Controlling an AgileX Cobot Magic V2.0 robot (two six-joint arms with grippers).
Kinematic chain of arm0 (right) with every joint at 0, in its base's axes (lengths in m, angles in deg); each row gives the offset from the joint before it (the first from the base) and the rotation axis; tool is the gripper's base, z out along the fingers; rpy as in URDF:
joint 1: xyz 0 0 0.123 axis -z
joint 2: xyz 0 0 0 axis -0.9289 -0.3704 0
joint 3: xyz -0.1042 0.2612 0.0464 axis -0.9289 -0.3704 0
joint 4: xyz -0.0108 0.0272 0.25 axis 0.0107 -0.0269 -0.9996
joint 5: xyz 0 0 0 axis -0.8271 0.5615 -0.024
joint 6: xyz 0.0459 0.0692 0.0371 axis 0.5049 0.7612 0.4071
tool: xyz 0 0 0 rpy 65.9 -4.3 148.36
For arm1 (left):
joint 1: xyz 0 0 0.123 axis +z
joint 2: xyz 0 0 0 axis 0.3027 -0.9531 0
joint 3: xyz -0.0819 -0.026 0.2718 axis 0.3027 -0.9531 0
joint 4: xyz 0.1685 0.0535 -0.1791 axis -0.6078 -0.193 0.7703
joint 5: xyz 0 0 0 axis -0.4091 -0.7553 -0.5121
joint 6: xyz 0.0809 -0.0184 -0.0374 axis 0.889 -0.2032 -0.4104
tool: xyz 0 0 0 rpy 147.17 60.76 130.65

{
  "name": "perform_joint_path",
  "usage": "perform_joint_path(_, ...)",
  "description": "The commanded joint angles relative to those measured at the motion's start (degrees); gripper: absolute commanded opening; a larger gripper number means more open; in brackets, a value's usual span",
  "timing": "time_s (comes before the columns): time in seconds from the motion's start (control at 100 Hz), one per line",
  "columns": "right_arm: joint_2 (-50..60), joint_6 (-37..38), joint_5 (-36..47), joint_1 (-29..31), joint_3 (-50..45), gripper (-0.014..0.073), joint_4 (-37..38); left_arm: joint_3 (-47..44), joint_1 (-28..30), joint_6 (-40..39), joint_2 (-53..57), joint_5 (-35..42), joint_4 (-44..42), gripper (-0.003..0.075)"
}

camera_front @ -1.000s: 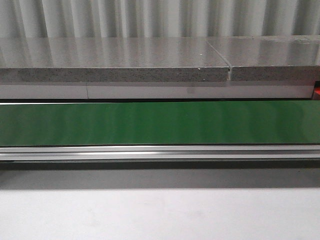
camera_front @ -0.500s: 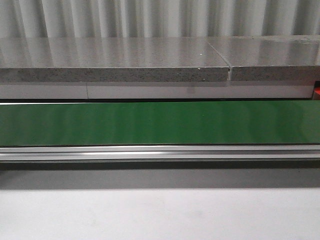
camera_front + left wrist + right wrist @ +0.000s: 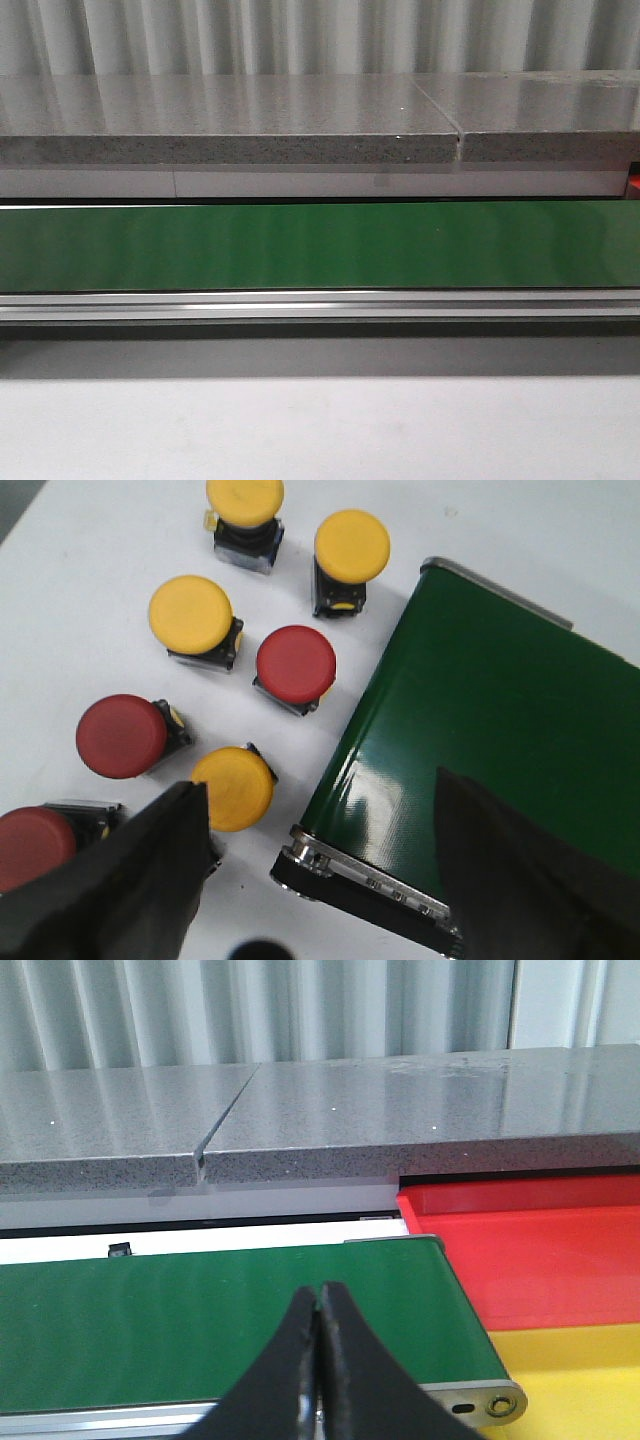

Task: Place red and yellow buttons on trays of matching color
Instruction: 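Lower the left gripper onto a red button and close on it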

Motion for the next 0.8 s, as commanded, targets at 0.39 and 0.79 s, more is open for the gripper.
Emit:
perform_joint_path(0.39,1.05,-0.37,4.5,0.35,1.08,-0.0066,0.46,11.4,1.58,-2.37,-13.54,-5.89,5.28,0.0471)
perform_joint_path(0.79,1.05,-0.37,4.5,0.35,1.08,-0.0066,0.46,15.13,4.53,-3.23,-21.43,-9.26,8.0,0.0471)
